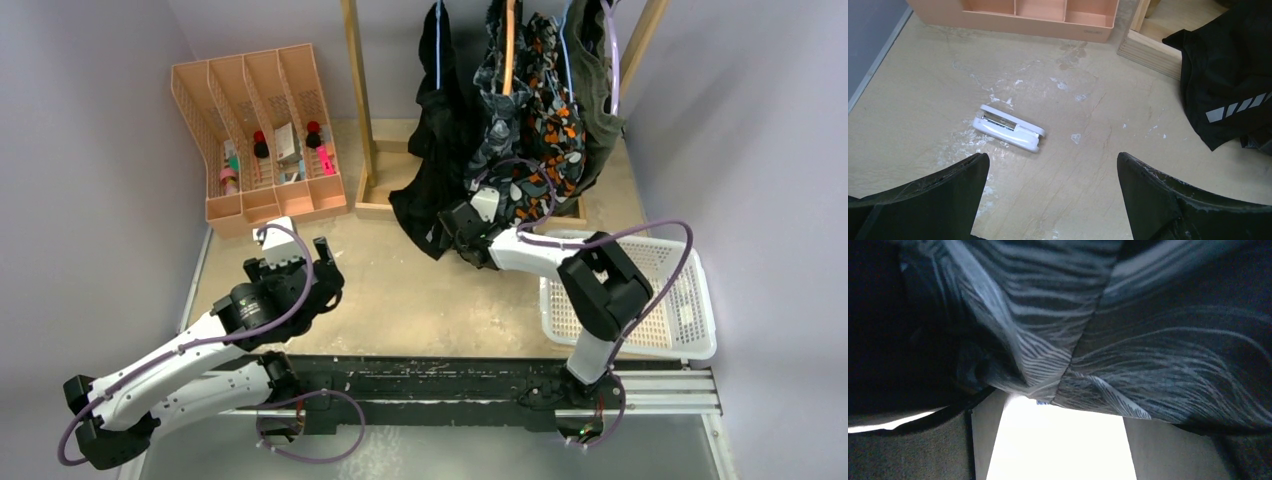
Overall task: Remove the shorts from the hanger
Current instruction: Move the clothes rod to the center of the board.
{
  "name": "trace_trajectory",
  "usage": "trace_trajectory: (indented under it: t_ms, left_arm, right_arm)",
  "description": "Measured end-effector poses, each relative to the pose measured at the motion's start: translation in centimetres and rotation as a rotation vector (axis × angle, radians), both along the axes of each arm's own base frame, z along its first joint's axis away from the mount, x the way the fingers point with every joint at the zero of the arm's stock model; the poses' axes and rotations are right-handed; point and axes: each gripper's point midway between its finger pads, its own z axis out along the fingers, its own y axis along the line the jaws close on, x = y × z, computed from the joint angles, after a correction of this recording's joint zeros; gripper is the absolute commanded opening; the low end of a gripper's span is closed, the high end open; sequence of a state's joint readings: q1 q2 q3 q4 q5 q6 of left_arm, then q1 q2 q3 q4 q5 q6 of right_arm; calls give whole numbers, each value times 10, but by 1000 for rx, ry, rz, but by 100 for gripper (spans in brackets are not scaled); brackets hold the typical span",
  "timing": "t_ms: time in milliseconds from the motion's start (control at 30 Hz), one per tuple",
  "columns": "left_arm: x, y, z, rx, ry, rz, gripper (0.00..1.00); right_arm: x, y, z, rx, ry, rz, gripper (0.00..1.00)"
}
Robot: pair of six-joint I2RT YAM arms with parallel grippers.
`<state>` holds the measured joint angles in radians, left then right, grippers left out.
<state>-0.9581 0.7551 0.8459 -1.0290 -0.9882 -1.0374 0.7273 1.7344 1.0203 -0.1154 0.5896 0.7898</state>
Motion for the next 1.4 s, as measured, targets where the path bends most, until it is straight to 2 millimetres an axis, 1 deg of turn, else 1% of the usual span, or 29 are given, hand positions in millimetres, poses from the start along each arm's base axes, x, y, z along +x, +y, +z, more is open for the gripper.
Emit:
trace_trajectory:
  t_ms: [100,233,333,467,633,733,933,1133,1200,1300,1400]
  left_arm:
    - [0,0,0,0,0,0,100]
    - [0,0,-1,3,2,0,100]
    - [1,-1,-2,10,7,0,100]
    - [1,-2,-4,23,16,0,100]
    - [2,-3,-5,29,21,0,100]
    - [2,-2,-5,30,21,0,100]
    - [2,-3,-6,35,25,0,100]
    - [2,-4,-8,43,32,-1,100]
    - [2,-4,-8,43,33,-2,100]
    - [3,-5,-10,48,40,-4,100]
    - [3,-6,-11,50,44,-5,100]
  right_arm:
    - [18,-8,-10,-18,-22,-17,83]
    - [41,-21,-27,-71,-50,-5,82]
    - [57,-24,-26,-83,-72,12,82]
    - [66,-23,-26,-96,-69,67,82]
    - [87,-23,-26,-94,-81,92,82]
    - [100,-26,-26,-95,-88,98,82]
    - [106,-35,-25,-96,-88,118,83]
    - [109,-58,-25,-83,-58,114,83]
    - [110,-63,-25,-81,-52,116,82]
    - [108,-67,-24,-79,-45,118,82]
    - [100,-77,-19,-79,-48,106,83]
